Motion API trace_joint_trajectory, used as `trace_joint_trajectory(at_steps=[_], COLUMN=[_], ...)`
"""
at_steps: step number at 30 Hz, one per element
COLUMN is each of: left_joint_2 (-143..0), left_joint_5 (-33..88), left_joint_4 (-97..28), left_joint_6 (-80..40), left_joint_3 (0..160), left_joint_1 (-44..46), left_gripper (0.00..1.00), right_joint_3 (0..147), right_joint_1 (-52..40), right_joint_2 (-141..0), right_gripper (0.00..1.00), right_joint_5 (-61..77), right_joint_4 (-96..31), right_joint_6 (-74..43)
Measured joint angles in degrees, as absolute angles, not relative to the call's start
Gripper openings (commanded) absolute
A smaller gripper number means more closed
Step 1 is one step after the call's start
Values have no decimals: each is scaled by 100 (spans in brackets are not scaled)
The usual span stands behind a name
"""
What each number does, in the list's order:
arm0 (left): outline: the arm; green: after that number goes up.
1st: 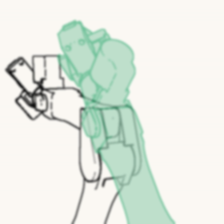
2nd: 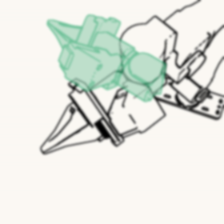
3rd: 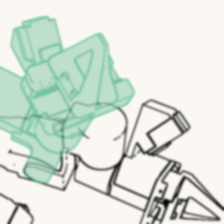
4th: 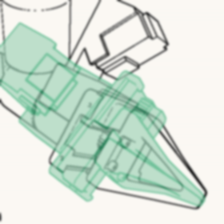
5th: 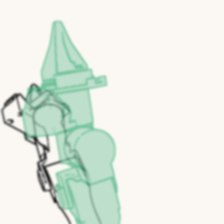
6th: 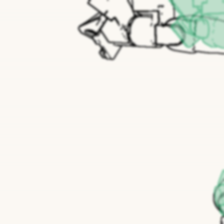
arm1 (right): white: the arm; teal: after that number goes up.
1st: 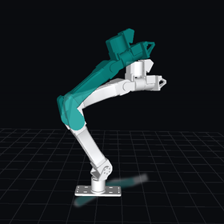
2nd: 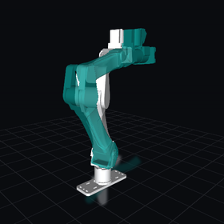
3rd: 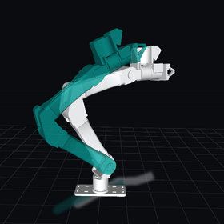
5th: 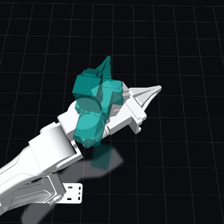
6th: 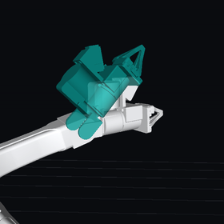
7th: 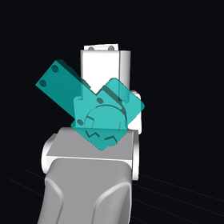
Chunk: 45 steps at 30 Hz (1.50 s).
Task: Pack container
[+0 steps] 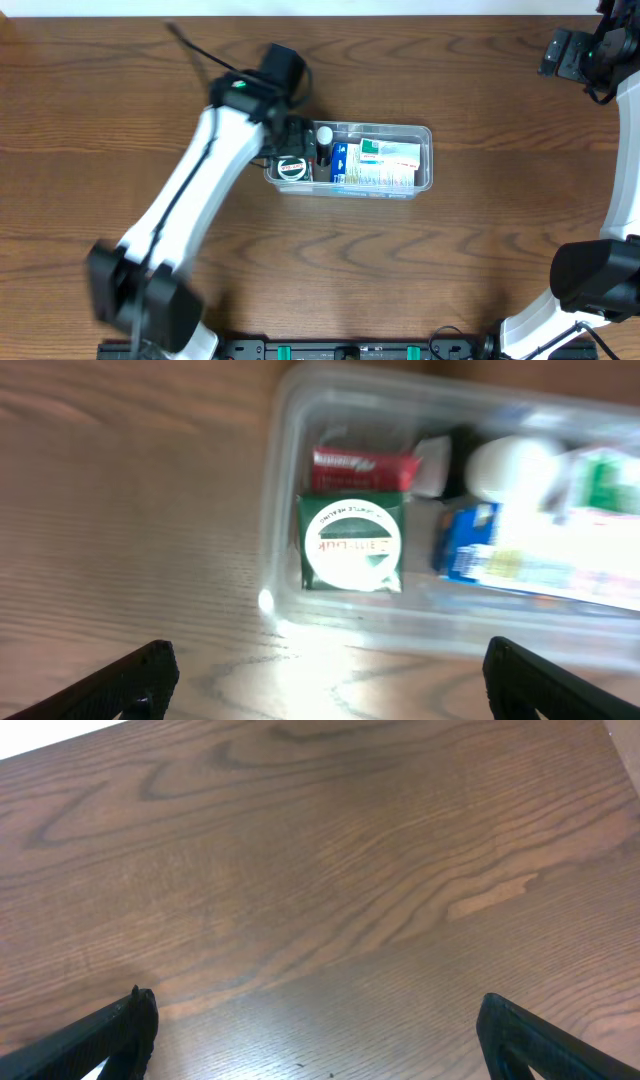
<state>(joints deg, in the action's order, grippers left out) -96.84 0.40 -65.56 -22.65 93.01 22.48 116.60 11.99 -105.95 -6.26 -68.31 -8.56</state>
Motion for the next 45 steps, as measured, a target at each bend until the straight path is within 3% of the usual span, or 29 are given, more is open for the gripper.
trace_joint_trajectory(at_steps=[8,15,23,29,33,39,45], left_joint_2=[-8217,-7542,-6191,-4827,-3913,-2554,-1457], left_joint_5=[32,-489,-1232,-1249,-733,69,513], left_joint_4=[-6587,-7614,-7255,-5559,-3192,-408,502], left_joint_6=[-2246,-2276,-2062,-1730,-1391,-1118,-1046], left_joint_3=[9402,9402,9268,7719,5789,2989,1079], left_joint_1=[2265,2165,1747,635,-49,-329,-333], left_gripper=[98,98,98,98,98,98,98], right_joint_3=[11660,11660,11660,11660,11660,11657,11657], right_joint_1=[1199,1199,1199,1199,1199,1199,1199], right_joint_2=[-10595,-10595,-10595,-10595,-10595,-10595,-10595], right_gripper=[99,99,99,99,99,99,99], right_joint_5=[-626,-628,-628,-631,-626,-626,-626], right_joint_4=[-6831,-6834,-6831,-6829,-6831,-6829,-6831], right_joint_6=[-856,-858,-856,-856,-856,-856,-858])
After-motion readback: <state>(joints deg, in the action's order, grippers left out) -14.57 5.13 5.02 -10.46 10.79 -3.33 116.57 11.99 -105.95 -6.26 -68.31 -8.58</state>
